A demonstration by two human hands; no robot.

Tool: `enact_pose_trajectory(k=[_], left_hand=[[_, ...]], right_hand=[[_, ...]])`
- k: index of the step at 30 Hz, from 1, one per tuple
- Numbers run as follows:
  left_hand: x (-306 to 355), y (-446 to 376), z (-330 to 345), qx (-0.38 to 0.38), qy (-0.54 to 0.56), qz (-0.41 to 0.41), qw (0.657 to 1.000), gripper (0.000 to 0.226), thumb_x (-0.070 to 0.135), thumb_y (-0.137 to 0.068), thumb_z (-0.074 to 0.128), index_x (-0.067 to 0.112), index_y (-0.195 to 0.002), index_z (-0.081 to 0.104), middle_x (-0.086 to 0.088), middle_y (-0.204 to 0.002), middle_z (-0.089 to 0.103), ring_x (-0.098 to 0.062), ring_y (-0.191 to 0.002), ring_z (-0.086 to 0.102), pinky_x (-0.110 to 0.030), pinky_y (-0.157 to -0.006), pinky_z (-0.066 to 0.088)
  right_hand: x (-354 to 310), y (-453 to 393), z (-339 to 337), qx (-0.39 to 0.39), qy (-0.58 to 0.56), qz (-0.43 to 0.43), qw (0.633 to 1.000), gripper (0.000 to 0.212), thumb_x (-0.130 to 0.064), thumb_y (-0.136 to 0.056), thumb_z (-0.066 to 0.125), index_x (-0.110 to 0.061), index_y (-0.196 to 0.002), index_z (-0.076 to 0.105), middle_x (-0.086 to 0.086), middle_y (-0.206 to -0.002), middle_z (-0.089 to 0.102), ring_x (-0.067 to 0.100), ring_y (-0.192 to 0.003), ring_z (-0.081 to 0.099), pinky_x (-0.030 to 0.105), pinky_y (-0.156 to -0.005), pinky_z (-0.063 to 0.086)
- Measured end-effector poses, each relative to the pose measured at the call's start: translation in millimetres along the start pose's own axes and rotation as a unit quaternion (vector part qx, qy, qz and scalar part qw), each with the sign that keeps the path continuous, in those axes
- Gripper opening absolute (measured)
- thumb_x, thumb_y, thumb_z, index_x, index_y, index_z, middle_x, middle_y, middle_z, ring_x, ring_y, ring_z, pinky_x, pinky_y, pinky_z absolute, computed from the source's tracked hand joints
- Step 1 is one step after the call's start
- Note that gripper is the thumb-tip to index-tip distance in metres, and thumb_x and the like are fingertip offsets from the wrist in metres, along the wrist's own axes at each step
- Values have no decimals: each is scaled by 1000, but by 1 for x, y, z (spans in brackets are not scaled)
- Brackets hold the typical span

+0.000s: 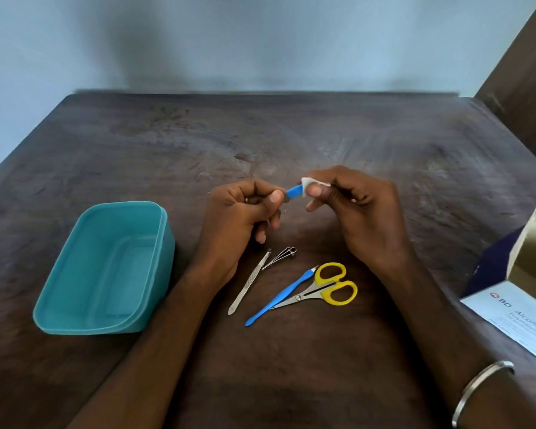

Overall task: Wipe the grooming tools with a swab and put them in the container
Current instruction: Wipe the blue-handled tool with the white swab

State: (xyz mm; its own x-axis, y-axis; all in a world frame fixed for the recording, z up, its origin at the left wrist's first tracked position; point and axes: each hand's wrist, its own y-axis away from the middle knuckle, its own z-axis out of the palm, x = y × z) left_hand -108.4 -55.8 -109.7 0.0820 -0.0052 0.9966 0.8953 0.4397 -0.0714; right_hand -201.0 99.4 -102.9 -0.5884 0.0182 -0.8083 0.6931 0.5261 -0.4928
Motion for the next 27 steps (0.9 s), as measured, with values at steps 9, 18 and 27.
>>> enact_pose_trajectory(k=[9,18,27], left_hand=[[-3,5,-1,82,-237,195,948,22,2,-86,68,24,-89,73,18,-75,69,4,-67,63,-12,-66,46],[2,13,-3,98,-388,358,844,12,13,-90,66,11,-92,77,-2,-75,74,-18,-66,68,-42,-58,54],[-1,11,-6,95,-434,371,815,10,8,-89,68,12,-91,77,-4,-68,71,-20,-62,64,-41,-55,52]], right_hand=[[-11,-1,-9,-75,-190,181,962,9,-19,-88,65,-13,-88,72,11,-87,78,25,-62,73,27,-44,41],[-17,-2,-2,-53,-242,258,934,10,-16,-69,78,-13,-67,69,16,-69,73,22,-53,69,23,-41,43],[-17,0,-1,-75,-217,271,935,18,-18,-75,77,-6,-89,73,17,-79,76,28,-66,74,28,-52,56]])
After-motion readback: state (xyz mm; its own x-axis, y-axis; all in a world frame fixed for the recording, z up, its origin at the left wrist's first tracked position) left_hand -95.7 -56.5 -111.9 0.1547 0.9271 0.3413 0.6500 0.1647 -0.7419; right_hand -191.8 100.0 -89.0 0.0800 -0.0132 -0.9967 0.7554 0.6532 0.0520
